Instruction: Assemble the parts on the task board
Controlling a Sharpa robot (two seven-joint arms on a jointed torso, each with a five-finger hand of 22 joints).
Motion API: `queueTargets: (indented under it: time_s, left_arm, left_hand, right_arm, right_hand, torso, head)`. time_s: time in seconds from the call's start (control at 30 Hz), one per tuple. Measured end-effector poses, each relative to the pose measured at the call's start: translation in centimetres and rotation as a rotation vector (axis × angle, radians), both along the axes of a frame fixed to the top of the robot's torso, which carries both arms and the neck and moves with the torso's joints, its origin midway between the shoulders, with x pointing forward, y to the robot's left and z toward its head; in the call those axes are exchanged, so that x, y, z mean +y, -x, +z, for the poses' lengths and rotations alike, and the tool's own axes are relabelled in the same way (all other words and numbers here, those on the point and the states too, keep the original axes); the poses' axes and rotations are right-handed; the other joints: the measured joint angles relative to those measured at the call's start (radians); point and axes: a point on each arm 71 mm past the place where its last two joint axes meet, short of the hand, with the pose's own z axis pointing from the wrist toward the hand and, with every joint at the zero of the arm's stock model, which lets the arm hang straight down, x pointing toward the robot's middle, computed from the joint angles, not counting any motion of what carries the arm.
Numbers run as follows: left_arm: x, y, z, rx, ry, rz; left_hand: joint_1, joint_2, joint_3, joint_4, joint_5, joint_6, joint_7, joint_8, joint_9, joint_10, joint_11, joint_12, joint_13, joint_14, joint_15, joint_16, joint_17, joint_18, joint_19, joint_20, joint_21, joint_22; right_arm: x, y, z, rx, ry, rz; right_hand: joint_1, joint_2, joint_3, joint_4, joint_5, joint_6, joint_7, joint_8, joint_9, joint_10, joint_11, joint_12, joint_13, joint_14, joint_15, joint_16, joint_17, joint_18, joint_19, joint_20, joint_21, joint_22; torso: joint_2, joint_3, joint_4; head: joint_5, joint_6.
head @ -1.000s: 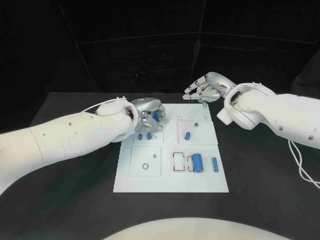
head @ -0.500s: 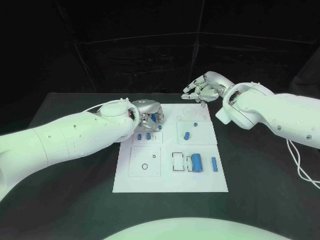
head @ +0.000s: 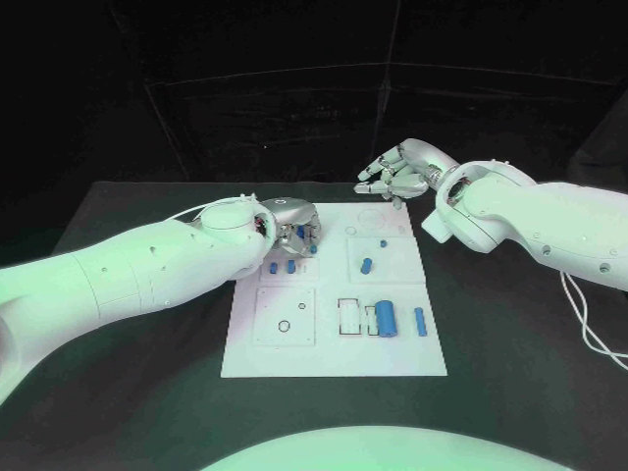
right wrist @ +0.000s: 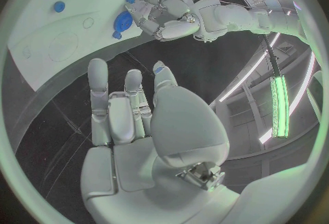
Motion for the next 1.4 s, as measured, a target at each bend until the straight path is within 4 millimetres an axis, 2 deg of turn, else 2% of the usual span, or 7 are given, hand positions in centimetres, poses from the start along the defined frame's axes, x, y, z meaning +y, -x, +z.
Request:
queueTargets:
  time_s: [0.73, 0.77, 0.8, 1.1, 1.13, 1.17, 1.4]
  left_arm:
    - [-0.51, -0.07, -0.07, -0.001, -0.001, -0.007]
    - [-0.49, -0.08, -0.08, -0.001, -0.001, -0.006]
    - [-0.47, -0.1, -0.09, 0.0, -0.003, -0.005]
    - [-0.49, -0.18, -0.08, 0.008, -0.012, -0.001]
    - [-0.53, -0.17, -0.09, 0.009, -0.013, -0.002]
    - [-0.56, -0.16, -0.08, 0.009, -0.013, -0.002]
    - [-0.67, -0.15, -0.06, 0.009, -0.011, -0.007]
  left_hand:
    - [-0.019, 0.0, 0.078, -0.002, 0.0, -0.004, 0.004, -0.038, -0.001, 0.022, -0.003, -0.02, -0.003, 0.0, 0.0, 0.007, 0.001, 0.0, 0.0, 0.0, 0.046, 0.046]
    - [-0.019, 0.0, 0.083, -0.002, 0.0, 0.0, 0.006, -0.038, -0.001, 0.026, -0.001, -0.02, -0.003, 0.0, 0.0, 0.009, 0.002, -0.001, 0.002, -0.002, 0.051, 0.052]
    - [-0.019, 0.0, 0.093, -0.004, 0.0, 0.01, 0.005, -0.038, -0.001, 0.035, -0.002, -0.02, -0.003, 0.0, 0.0, 0.013, 0.003, -0.015, 0.008, -0.002, 0.06, 0.061]
    - [-0.024, 0.003, 0.195, -0.02, 0.0, 0.074, -0.009, -0.047, 0.004, 0.114, -0.019, -0.051, -0.003, 0.007, -0.008, 0.019, 0.007, -0.016, 0.022, -0.014, 0.146, 0.148]
    - [-0.024, 0.003, 0.205, -0.023, 0.0, 0.083, -0.01, -0.048, 0.004, 0.124, -0.02, -0.054, -0.003, 0.006, -0.014, 0.02, 0.007, -0.029, 0.022, -0.015, 0.155, 0.156]
    - [-0.024, 0.003, 0.215, -0.025, -0.001, 0.09, -0.011, -0.051, 0.005, 0.131, -0.023, -0.055, -0.003, 0.005, -0.016, 0.023, 0.007, -0.03, 0.022, -0.015, 0.161, 0.163]
    - [-0.028, 0.0, 0.241, -0.032, -0.001, 0.104, -0.014, -0.055, 0.009, 0.159, -0.027, -0.074, -0.004, 0.005, -0.016, 0.023, 0.004, -0.03, 0.022, -0.015, 0.175, 0.182]
  right_arm:
    - [0.22, 0.0, 0.0, -0.001, -0.002, 0.004]
    - [0.23, 0.0, 0.0, -0.001, -0.002, 0.004]
    - [0.23, 0.0, 0.01, -0.001, -0.002, 0.004]
    - [0.32, -0.01, 0.0, -0.001, -0.002, 0.006]
    - [0.36, -0.01, 0.0, -0.001, -0.002, 0.007]
    - [0.38, -0.01, 0.0, -0.001, -0.002, 0.007]
    - [0.43, -0.02, 0.0, -0.001, -0.003, 0.008]
  right_hand:
    - [0.0, 0.0, 0.0, 0.0, 0.004, 0.0, 0.0, 0.006, 0.0, 0.0, 0.0, 0.0, -0.003, 0.0, 0.0, 0.0, 0.0, 0.0, 0.0, 0.0, 0.0, 0.0]
    - [0.0, 0.0, 0.0, 0.0, 0.004, 0.0, 0.0, 0.006, 0.0, 0.0, 0.0, 0.0, -0.003, 0.0, 0.0, 0.0, 0.0, 0.0, 0.0, 0.0, 0.0, 0.0]
    - [0.0, 0.0, 0.0, 0.0, 0.004, 0.0, 0.0, 0.006, 0.0, 0.0, 0.0, 0.0, -0.003, 0.0, 0.0, 0.0, 0.0, 0.0, 0.0, 0.0, 0.0, 0.0]
    - [0.0, 0.0, -0.002, 0.003, 0.004, 0.0, 0.0, 0.006, 0.0, 0.0, 0.0, 0.0, -0.003, 0.0, 0.0, 0.0, 0.0, 0.0, 0.0, 0.0, 0.0, 0.0]
    - [0.0, 0.0, -0.003, 0.003, 0.004, 0.0, 0.0, 0.006, 0.0, 0.0, 0.0, 0.0, -0.003, 0.0, 0.0, 0.0, 0.0, 0.0, 0.0, 0.0, 0.0, 0.0]
    - [0.0, 0.0, -0.003, 0.003, 0.004, 0.0, 0.0, 0.006, 0.0, 0.0, 0.0, 0.0, -0.003, 0.0, 0.0, 0.0, 0.0, 0.0, 0.0, 0.0, 0.0, 0.0]
    - [0.0, 0.0, -0.002, 0.003, 0.004, 0.0, 0.0, 0.006, 0.0, 0.0, 0.0, 0.0, -0.003, 0.0, 0.0, 0.0, 0.0, 0.0, 0.0, 0.0, 0.0, 0.0]
  torso:
    - [0.0, 0.0002, -0.0001]
    - [0.0, 0.0002, -0.0004]
    - [0.0, 0.0002, -0.0006]
    - [0.0, 0.0001, -0.0007]
    - [0.0, 0.0, -0.0007]
    - [0.0, -0.0001, -0.0007]
    - [0.0, -0.0002, -0.0007]
  head:
    - [-0.004, 0.0]
    - [-0.004, 0.0]
    - [-0.004, 0.001]
    - [-0.006, -0.001]
    - [-0.006, -0.001]
    - [-0.006, -0.001]
    - [-0.006, -0.002]
